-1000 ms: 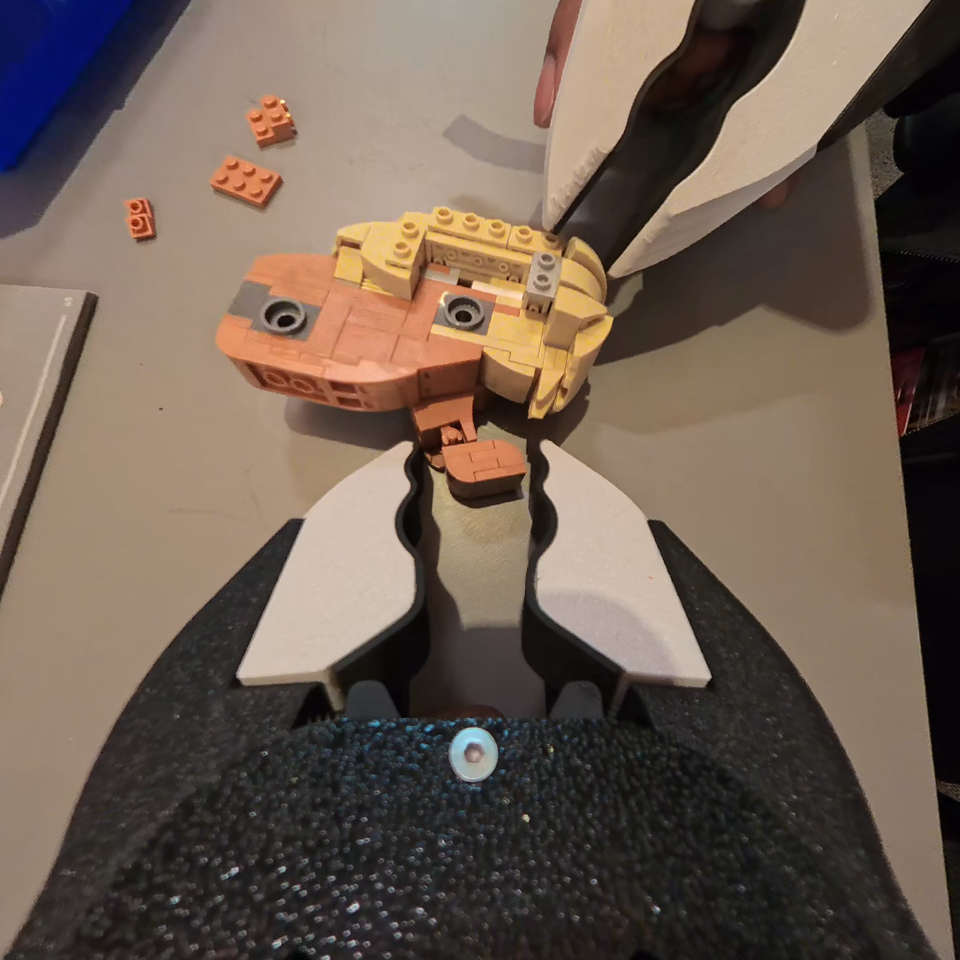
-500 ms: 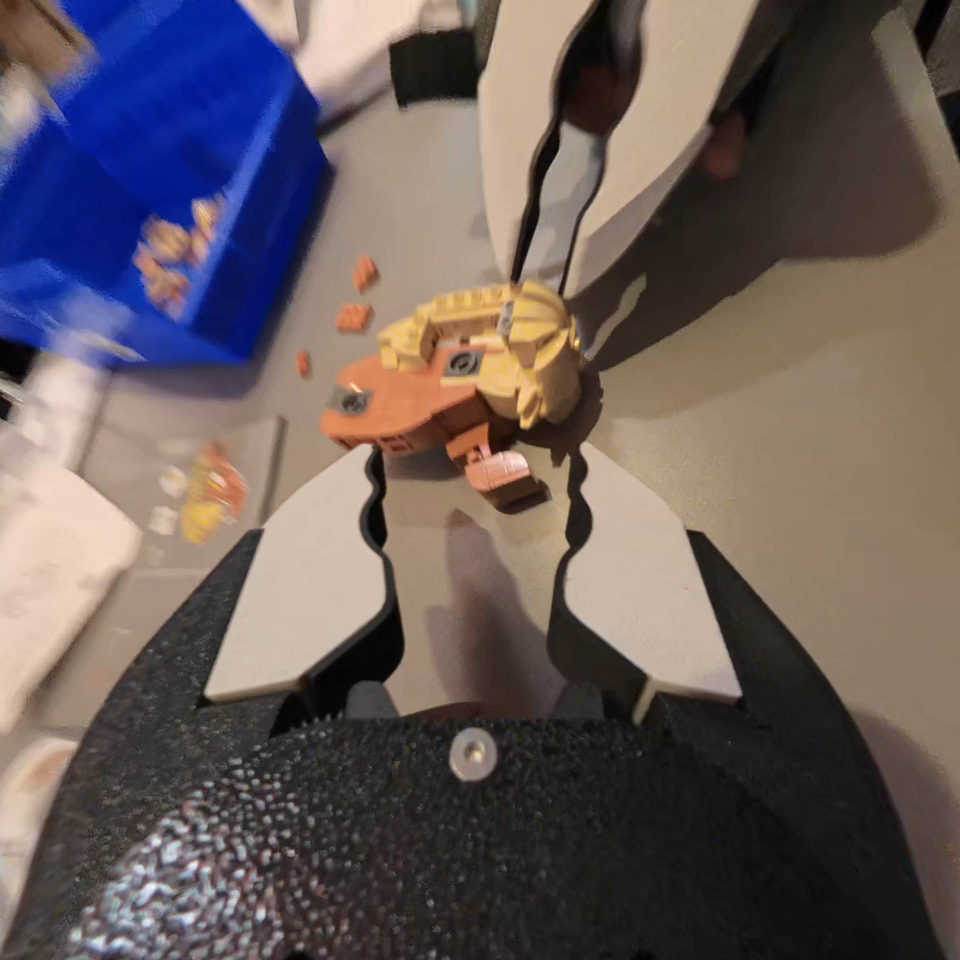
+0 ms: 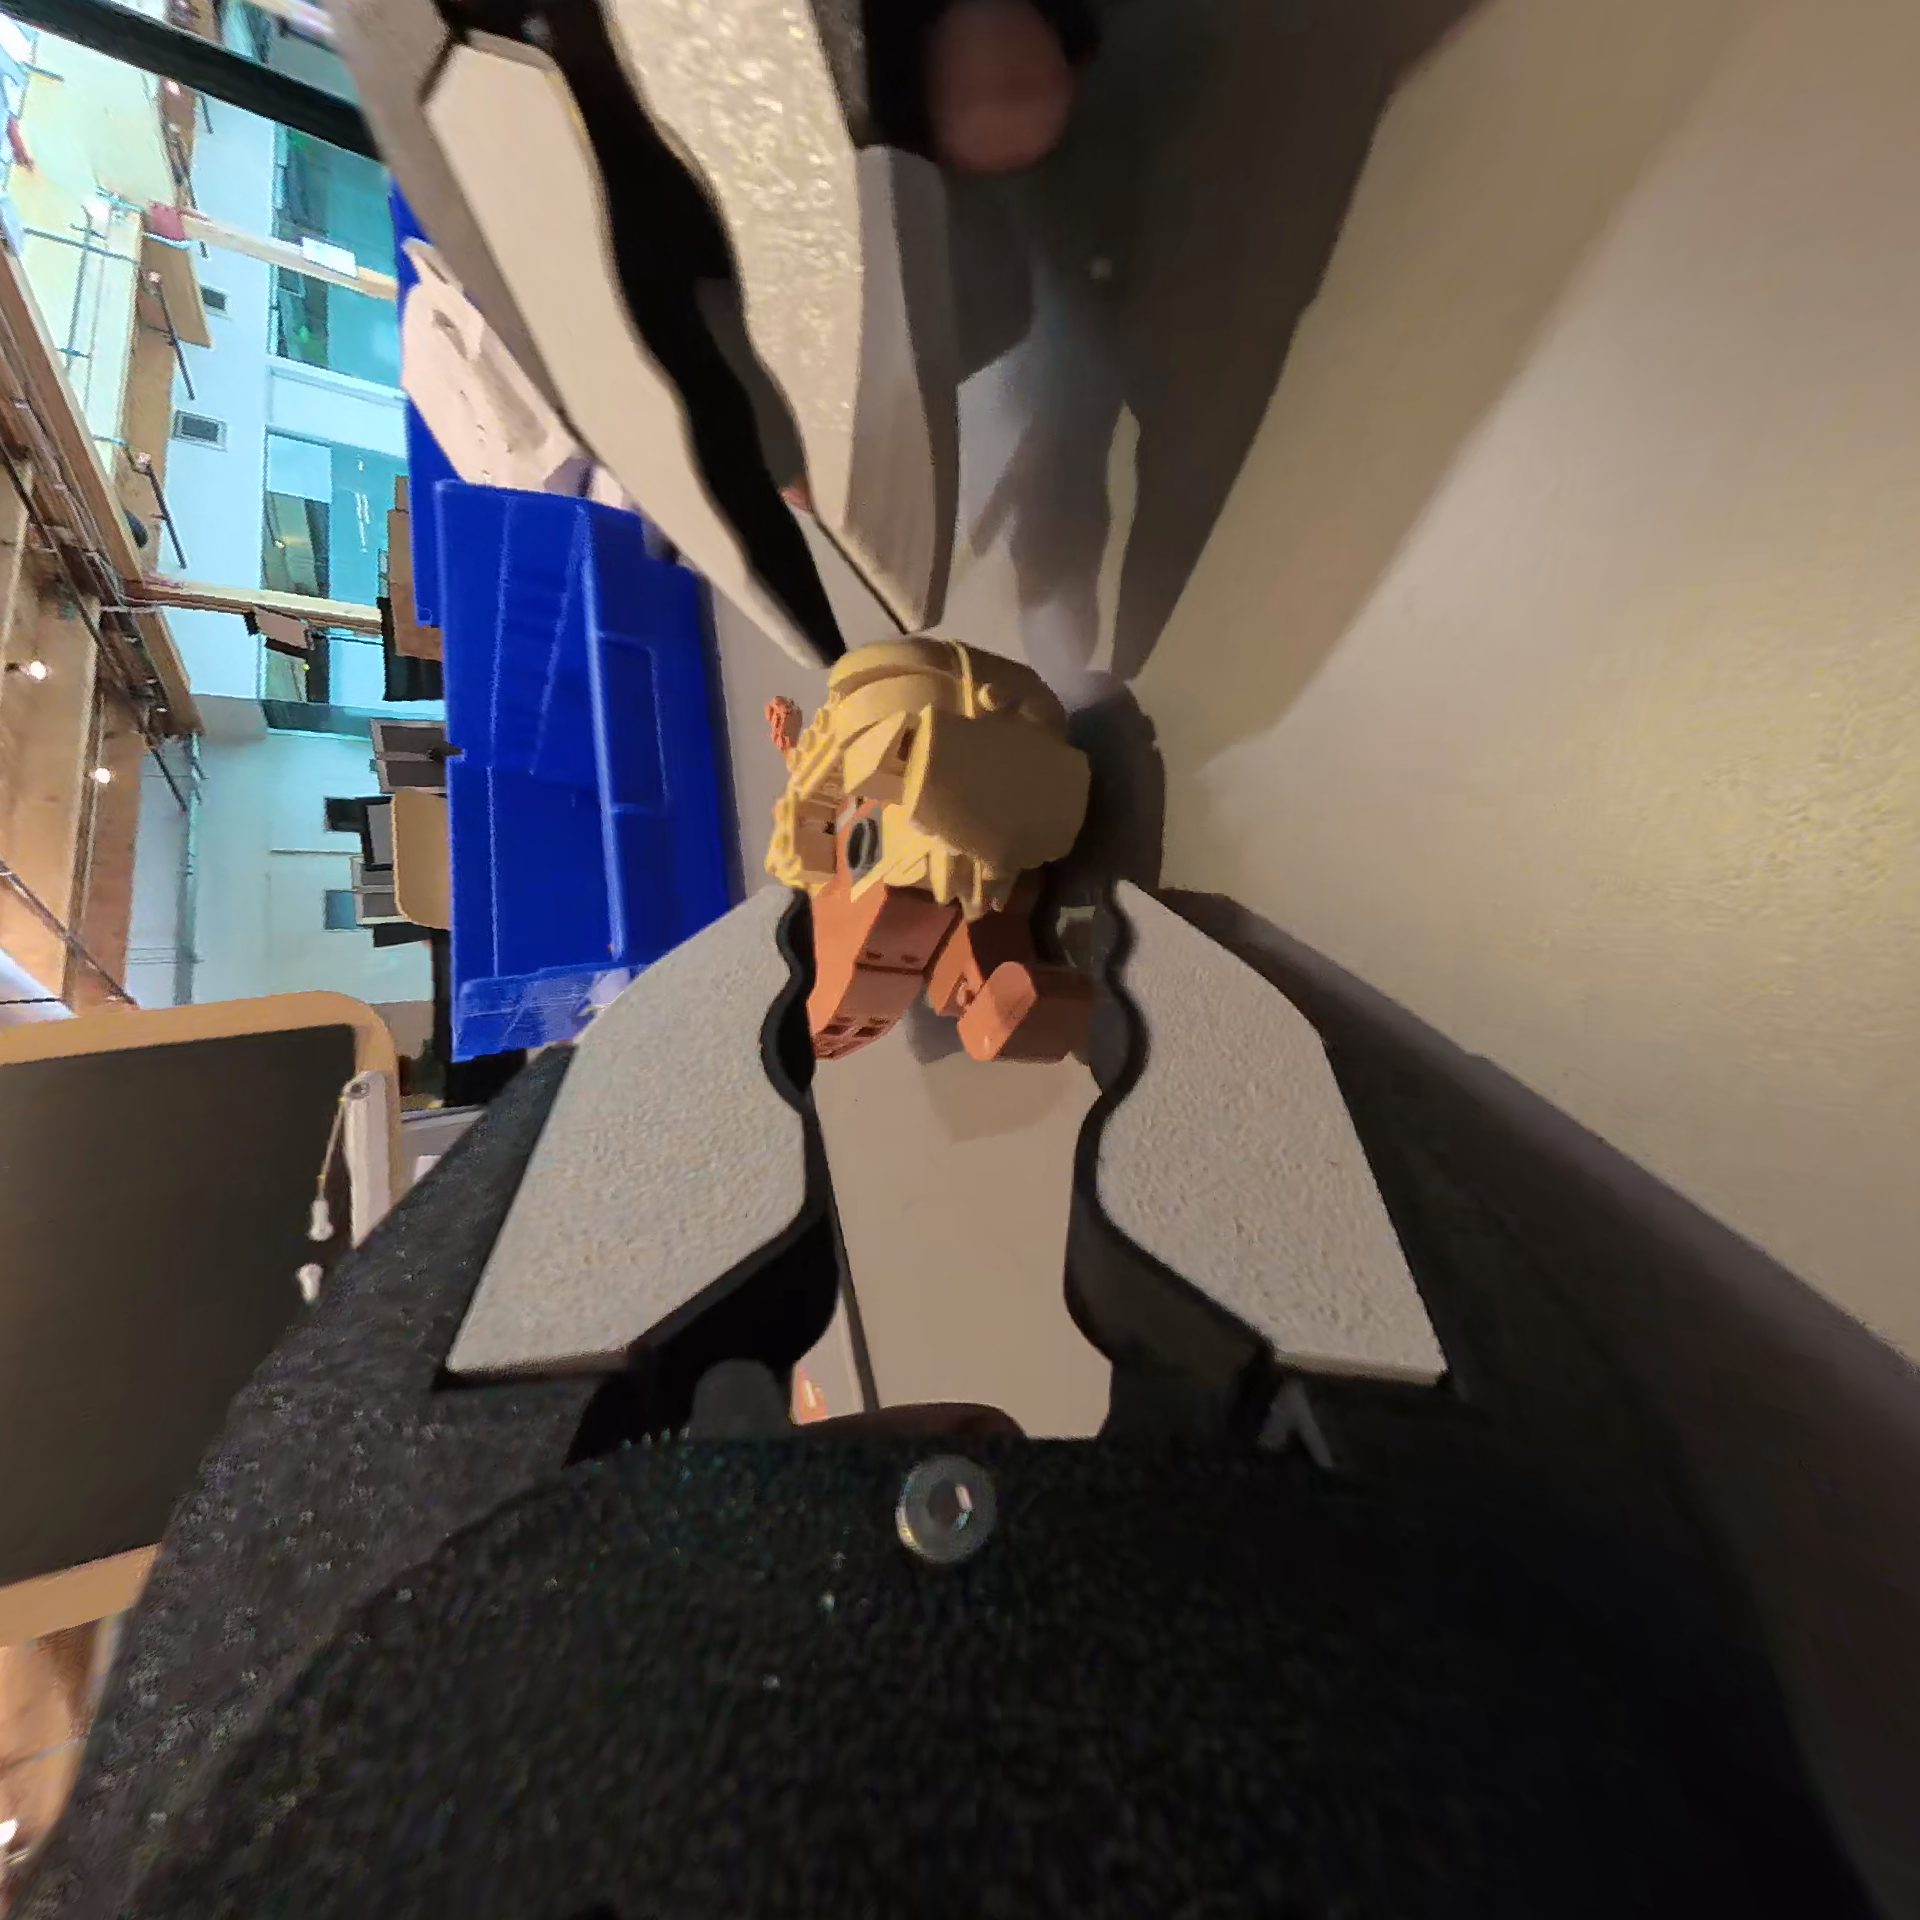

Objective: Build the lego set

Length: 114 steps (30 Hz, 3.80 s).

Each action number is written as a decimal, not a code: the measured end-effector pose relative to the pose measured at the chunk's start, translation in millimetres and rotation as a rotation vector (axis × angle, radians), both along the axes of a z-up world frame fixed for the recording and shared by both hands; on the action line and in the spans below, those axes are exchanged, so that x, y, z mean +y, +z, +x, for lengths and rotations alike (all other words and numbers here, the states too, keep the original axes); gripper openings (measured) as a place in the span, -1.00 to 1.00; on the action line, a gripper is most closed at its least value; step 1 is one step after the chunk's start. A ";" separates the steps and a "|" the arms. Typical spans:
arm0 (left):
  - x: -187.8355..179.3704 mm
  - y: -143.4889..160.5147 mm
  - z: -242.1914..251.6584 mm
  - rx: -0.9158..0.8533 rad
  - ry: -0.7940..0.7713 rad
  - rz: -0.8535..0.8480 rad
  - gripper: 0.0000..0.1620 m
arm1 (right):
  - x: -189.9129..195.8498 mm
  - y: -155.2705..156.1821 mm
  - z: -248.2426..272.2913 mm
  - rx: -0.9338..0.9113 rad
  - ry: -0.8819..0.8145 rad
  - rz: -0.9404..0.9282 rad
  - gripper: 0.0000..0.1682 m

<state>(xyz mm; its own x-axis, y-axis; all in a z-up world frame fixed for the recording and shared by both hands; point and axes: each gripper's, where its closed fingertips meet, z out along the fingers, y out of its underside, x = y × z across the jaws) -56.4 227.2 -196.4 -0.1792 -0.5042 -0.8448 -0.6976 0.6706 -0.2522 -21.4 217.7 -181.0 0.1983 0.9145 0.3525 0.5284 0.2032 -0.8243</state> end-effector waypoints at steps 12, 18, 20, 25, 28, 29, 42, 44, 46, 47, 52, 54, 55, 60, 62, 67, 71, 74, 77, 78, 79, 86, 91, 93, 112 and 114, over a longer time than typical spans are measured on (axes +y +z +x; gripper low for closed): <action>7.4 -8.7 11.2 0.122 -0.029 0.108 -0.54 | 1.3 -1.3 -0.8 -0.007 -0.001 -0.015 -0.81; 7.7 -7.3 16.0 0.033 -0.042 0.092 -0.60 | 3.9 -0.1 0.5 0.004 -0.011 -0.029 -0.78; 8.1 -6.5 16.1 0.012 -0.040 0.083 -0.60 | 5.2 0.7 0.9 0.009 -0.011 -0.023 -0.78; 9.6 -5.1 17.5 -0.044 -0.036 0.057 -0.61 | 8.9 3.3 1.6 0.023 -0.017 -0.016 -0.78; 9.9 -4.5 18.0 -0.062 -0.033 0.046 -0.61 | 10.8 4.0 1.2 0.028 -0.018 -0.016 -0.77; 9.9 -4.4 18.2 -0.067 -0.033 0.045 -0.61 | 10.8 4.4 0.7 0.029 -0.016 -0.016 -0.77; 7.4 1.4 20.7 -0.164 -0.051 -0.006 -0.63 | 9.1 13.2 -0.3 0.070 0.008 0.013 -0.75; 7.4 1.9 21.0 -0.172 -0.051 -0.014 -0.64 | 9.2 14.0 0.1 0.073 0.007 0.020 -0.74; 6.9 2.4 21.6 -0.180 -0.054 -0.023 -0.64 | 8.9 15.0 0.5 0.078 0.009 0.026 -0.74; 6.7 2.6 21.9 -0.184 -0.055 -0.027 -0.64 | 8.9 15.4 0.9 0.079 0.010 0.029 -0.73; 6.1 3.5 23.5 -0.201 -0.059 -0.047 -0.64 | 9.4 17.5 4.6 0.071 0.014 0.058 -0.68; 6.3 4.7 23.3 -0.213 -0.060 -0.063 -0.65 | 9.9 17.4 9.0 0.045 0.022 0.096 -0.64; 6.5 5.0 23.0 -0.216 -0.060 -0.068 -0.65 | 9.7 17.2 11.7 0.030 0.030 0.123 -0.64; 6.8 6.1 23.4 -0.222 -0.063 -0.074 -0.66 | 0.8 18.0 21.0 -0.050 0.131 0.356 -0.58; 7.1 9.1 23.9 -0.233 -0.064 -0.074 -0.72 | -3.6 17.3 19.8 -0.085 0.175 0.467 -0.56; 7.3 10.1 23.9 -0.244 -0.066 -0.087 -0.72 | 2.8 6.7 16.6 -0.172 0.189 0.591 -0.48; 7.1 7.6 24.6 -0.241 -0.066 -0.097 -0.72 | 4.1 5.3 15.0 -0.168 0.193 0.616 -0.41; 7.3 7.3 25.0 -0.244 -0.069 -0.103 -0.72 | 4.0 6.2 12.5 -0.165 0.196 0.654 -0.42; 7.5 7.2 25.3 -0.246 -0.070 -0.106 -0.72 | 6.3 4.7 9.5 -0.181 0.196 0.696 -0.43; 7.4 7.3 25.3 -0.246 -0.070 -0.107 -0.72 | 7.3 3.7 8.4 -0.186 0.195 0.704 -0.43; 7.4 7.2 25.3 -0.246 -0.069 -0.106 -0.72 | 7.9 3.0 7.4 -0.189 0.194 0.714 -0.43; 8.6 7.5 25.1 -0.249 -0.060 -0.102 -0.72 | 13.0 0.9 5.1 -0.210 0.173 0.764 -0.45; 10.2 8.0 25.0 -0.257 -0.054 -0.103 -0.72 | 15.1 1.1 4.8 -0.221 0.168 0.782 -0.45; 10.2 9.9 24.9 -0.269 -0.056 -0.106 -0.72 | 15.2 2.9 4.4 -0.213 0.171 0.782 -0.45; 3.9 25.1 25.4 -0.367 -0.086 -0.181 -0.73 | 11.3 16.7 3.5 -0.171 0.258 0.733 -0.46; 4.1 26.0 25.6 -0.372 -0.087 -0.192 -0.73 | 12.1 17.5 3.6 -0.179 0.259 0.741 -0.46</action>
